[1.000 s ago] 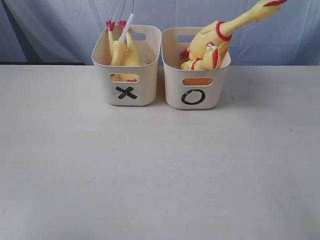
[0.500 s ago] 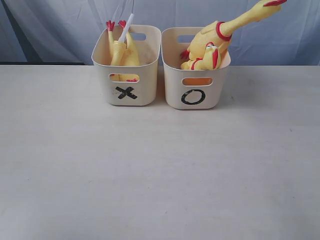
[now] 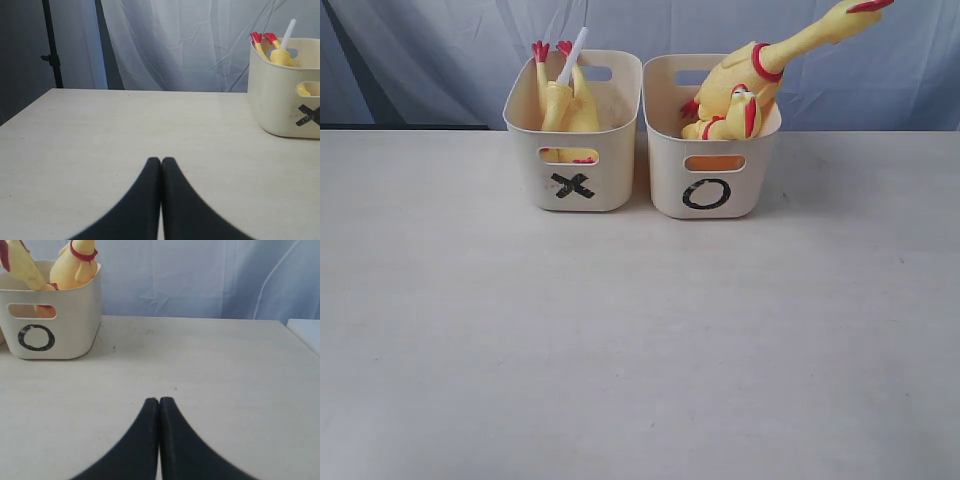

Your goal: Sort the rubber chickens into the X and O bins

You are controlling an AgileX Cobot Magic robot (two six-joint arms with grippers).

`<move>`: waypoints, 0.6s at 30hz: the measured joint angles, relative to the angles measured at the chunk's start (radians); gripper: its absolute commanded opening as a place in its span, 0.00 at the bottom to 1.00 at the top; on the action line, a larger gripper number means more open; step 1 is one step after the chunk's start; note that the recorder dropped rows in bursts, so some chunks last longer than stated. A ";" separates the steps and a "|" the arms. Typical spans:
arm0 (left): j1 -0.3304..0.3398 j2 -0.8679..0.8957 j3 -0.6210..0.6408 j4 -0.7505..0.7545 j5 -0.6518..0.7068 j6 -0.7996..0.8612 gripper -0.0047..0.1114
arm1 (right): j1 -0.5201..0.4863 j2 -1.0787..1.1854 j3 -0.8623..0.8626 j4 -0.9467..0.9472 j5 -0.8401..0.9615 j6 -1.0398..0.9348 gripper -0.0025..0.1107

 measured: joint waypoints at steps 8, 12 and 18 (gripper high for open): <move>0.000 0.000 0.000 0.000 0.000 0.002 0.04 | 0.000 0.000 0.000 0.000 0.010 -0.004 0.01; 0.000 0.000 0.000 0.000 0.000 0.002 0.04 | 0.000 0.000 0.000 0.000 0.010 -0.004 0.01; 0.000 0.000 0.000 0.000 0.000 0.002 0.04 | 0.000 0.000 0.000 0.000 0.010 -0.004 0.01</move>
